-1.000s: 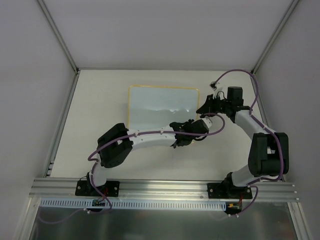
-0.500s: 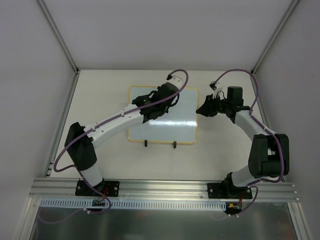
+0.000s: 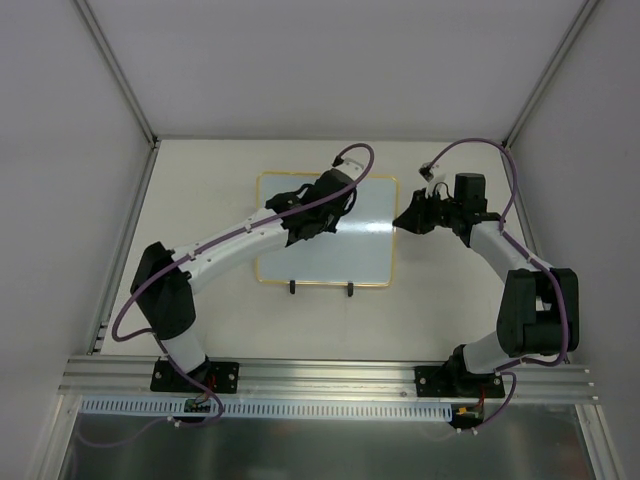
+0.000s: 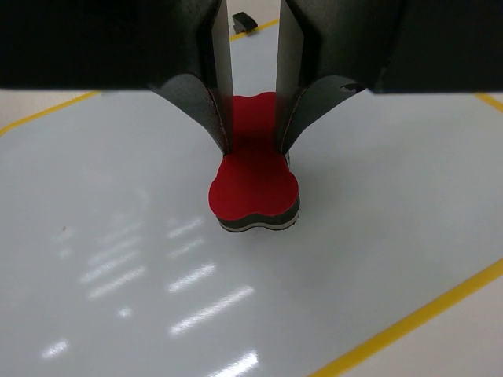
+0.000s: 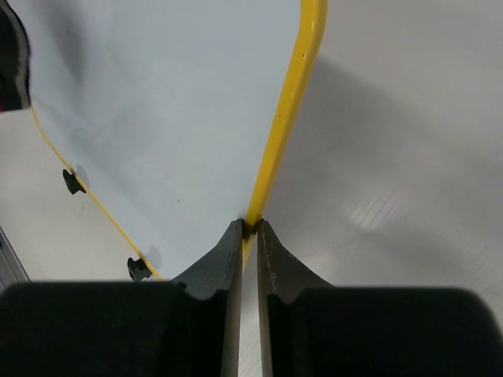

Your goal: Erase the whiteboard

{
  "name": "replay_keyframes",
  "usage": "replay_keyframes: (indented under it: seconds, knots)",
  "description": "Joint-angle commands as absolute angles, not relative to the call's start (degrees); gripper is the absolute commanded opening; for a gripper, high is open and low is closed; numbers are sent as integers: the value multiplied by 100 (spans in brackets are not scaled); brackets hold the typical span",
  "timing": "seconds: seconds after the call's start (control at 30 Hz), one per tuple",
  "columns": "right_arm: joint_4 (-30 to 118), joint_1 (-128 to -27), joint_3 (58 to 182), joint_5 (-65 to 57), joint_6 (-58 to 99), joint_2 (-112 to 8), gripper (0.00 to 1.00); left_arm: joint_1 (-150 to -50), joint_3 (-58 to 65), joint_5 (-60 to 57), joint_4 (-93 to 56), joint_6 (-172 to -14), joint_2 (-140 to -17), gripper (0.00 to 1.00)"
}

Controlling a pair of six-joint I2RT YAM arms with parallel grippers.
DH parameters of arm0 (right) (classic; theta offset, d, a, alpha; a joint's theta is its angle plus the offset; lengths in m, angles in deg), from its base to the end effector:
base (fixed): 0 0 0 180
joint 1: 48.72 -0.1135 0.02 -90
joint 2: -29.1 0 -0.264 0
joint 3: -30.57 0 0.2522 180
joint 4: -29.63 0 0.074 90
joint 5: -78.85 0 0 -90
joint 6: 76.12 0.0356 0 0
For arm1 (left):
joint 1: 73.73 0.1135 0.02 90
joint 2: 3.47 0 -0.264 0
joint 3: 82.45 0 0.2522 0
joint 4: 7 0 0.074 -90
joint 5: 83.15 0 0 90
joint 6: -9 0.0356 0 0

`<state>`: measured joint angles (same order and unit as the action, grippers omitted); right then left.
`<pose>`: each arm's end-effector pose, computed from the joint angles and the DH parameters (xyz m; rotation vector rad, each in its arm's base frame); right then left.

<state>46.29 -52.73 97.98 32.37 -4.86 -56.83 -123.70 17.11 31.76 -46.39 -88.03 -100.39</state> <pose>0.3195 0.0470 0.2392 -0.8099 1.9015 0.6666 0.2616 -0.2881 0.3236 0.5609 2.0713 -0.0962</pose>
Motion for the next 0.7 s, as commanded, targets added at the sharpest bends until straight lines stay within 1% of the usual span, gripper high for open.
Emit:
replay_keyframes:
  seconds: [0.0,0.13,0.23,0.5,0.67]
  knots:
    - [4568,-5285,9759,3095,-668,-5527,6,-12672,2147,3006,-4634,-8664,-10487,0]
    - [4559,-5285,9777,3103,-677,-5571,5,-13006,2770,3058,-4634,-8373,-11024,0]
    - [4559,-5294,9776,3095,-669,-5580,4,-13208,3017,3111,-4643,-8259,-11385,0]
    - [4550,-5329,9812,3086,-651,-5545,4,-13279,3097,3453,-4661,-8153,-12123,0]
    - [4550,-5355,9812,3077,-651,-5562,4,-13296,3089,3533,-4696,-8012,-12282,0]
